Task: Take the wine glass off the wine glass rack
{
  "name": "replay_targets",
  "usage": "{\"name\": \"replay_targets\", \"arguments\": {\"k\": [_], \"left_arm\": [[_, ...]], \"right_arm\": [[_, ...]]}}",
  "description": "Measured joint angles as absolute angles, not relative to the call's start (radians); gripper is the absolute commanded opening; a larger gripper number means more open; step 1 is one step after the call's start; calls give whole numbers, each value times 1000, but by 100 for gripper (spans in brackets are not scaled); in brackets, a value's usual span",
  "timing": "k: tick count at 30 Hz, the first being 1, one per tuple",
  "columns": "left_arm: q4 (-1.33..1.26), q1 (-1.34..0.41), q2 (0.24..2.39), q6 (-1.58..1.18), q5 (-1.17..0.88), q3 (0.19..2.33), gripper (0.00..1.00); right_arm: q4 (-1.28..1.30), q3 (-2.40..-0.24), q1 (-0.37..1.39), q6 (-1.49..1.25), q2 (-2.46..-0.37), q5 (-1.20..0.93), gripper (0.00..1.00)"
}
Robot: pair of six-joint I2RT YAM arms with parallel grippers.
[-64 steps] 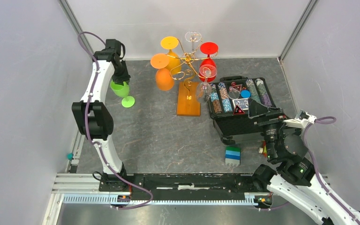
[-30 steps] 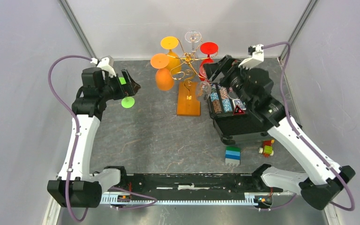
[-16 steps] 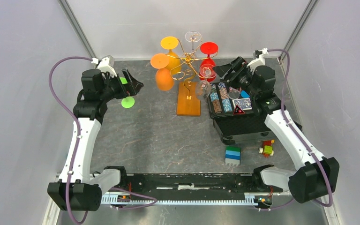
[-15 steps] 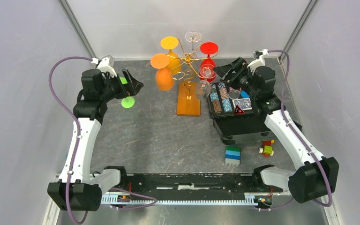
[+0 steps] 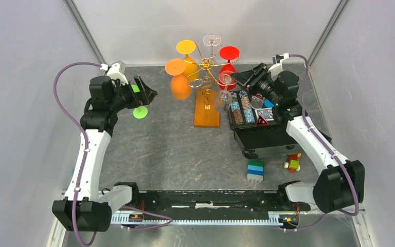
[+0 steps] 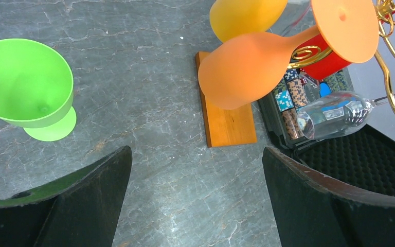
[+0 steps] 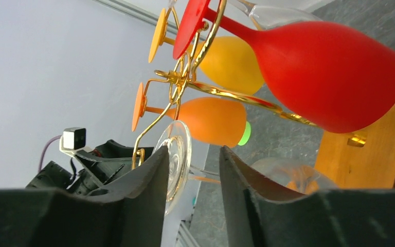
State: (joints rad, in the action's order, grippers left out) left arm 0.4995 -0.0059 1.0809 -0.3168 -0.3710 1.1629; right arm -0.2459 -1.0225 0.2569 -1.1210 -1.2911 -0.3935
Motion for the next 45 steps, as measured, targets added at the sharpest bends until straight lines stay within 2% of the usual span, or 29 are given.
{"name": "replay_targets", "arguments": {"k": [8, 18, 45], "left_arm": [[499, -6, 1080, -317, -371, 1154, 100], [500, -6, 1080, -317, -371, 1150, 100], [500, -6, 1080, -317, -371, 1150, 100]], "right_arm": [[-291, -991, 257, -1190, -1289, -410, 26], [-281, -991, 257, -1204, -1266, -400, 1], [-271, -994, 338, -1238, -1219, -368, 0]]}}
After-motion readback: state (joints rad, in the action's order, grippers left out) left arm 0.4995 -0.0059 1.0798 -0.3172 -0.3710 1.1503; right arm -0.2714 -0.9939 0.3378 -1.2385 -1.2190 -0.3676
